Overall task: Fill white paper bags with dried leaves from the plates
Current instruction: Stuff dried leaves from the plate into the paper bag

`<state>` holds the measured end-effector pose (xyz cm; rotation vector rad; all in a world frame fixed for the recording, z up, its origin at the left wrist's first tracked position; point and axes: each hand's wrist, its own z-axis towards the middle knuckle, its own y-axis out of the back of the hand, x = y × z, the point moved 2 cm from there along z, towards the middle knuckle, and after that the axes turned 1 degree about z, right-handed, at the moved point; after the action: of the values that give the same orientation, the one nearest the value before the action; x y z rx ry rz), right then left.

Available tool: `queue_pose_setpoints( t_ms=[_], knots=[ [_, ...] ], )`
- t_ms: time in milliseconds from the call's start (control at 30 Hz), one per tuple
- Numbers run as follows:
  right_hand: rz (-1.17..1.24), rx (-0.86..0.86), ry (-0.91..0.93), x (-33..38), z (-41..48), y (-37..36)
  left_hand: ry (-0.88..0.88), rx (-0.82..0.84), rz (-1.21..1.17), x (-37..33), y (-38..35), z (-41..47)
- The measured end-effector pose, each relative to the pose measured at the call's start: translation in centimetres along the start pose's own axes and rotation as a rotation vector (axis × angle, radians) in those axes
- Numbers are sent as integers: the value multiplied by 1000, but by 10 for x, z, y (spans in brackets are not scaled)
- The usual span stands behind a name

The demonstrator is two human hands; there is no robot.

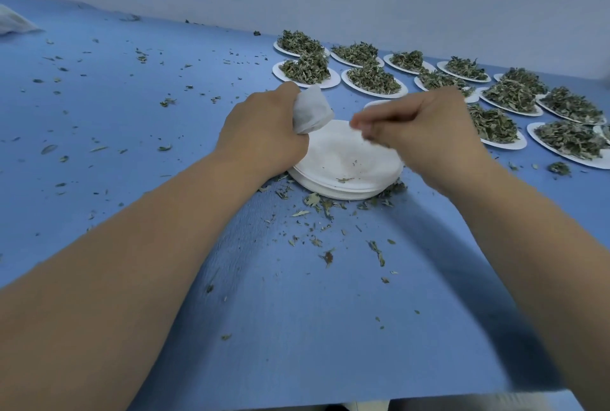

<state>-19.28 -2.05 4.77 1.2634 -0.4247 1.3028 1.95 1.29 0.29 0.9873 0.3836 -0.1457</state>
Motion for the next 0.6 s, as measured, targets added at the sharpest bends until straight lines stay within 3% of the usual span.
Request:
queue_pose_setpoints(
  t_ms=[67,133,200,367,467,600],
  knots=[
    [252,-95,-64,6,13,-7,-10,-9,-5,0,1,0],
    [341,-92,-64,14,23,-21,-22,-25,-5,-2,2,1],
    [250,-53,-16,21,30,-34,-23,-43,-13,-3,3,0],
    [-320,130,123,47,49,-40,-27,-89,-6,-1,4,1],
    [-339,272,8,57,63,-39,-39,-118,-6,0,5,2],
    [-179,392,-133,67,78,-38,4,-120,-128,2,5,0]
  ],
)
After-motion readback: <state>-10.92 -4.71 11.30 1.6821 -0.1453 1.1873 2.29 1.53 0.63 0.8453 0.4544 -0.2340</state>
